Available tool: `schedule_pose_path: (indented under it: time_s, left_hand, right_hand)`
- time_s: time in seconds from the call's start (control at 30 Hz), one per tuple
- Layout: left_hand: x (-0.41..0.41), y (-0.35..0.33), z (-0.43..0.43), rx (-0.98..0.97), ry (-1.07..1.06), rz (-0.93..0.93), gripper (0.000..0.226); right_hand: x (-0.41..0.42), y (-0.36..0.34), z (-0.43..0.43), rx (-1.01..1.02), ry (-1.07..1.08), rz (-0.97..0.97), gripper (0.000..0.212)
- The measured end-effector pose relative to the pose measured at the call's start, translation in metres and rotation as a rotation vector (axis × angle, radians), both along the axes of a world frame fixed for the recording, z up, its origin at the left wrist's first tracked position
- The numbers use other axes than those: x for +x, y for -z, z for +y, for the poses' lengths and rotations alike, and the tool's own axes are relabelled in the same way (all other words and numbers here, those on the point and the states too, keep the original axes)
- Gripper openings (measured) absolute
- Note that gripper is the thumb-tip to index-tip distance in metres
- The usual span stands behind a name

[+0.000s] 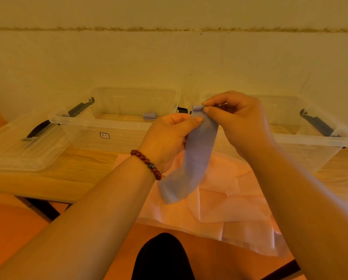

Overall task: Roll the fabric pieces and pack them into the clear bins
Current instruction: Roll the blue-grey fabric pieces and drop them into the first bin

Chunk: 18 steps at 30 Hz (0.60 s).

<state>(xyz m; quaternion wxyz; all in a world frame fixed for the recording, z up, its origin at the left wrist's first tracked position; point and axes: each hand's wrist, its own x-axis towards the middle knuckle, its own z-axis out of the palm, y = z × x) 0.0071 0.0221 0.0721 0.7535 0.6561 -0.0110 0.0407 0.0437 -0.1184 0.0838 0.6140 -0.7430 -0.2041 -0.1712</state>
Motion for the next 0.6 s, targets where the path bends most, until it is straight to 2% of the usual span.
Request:
schedule_pose_path:
  time_s: [0.27,0.4,0.6]
  left_hand:
    - [0.002,-0.001,-0.009,-0.002,-0.083,-0.041,0.022]
    - [0.003,0.001,-0.012,-0.032,-0.099,-0.038,0.021]
    - [0.004,0.003,-0.012,-0.026,-0.119,-0.029,0.023]
  right_hand:
    - [0.001,-0.002,-0.006,-0.028,-0.033,-0.036,0.017]
    - [-0.002,-0.002,-0.009,-0.132,-0.022,-0.089,0.028]
    - [-0.006,-0.003,-0.015,-0.242,-0.031,-0.145,0.026]
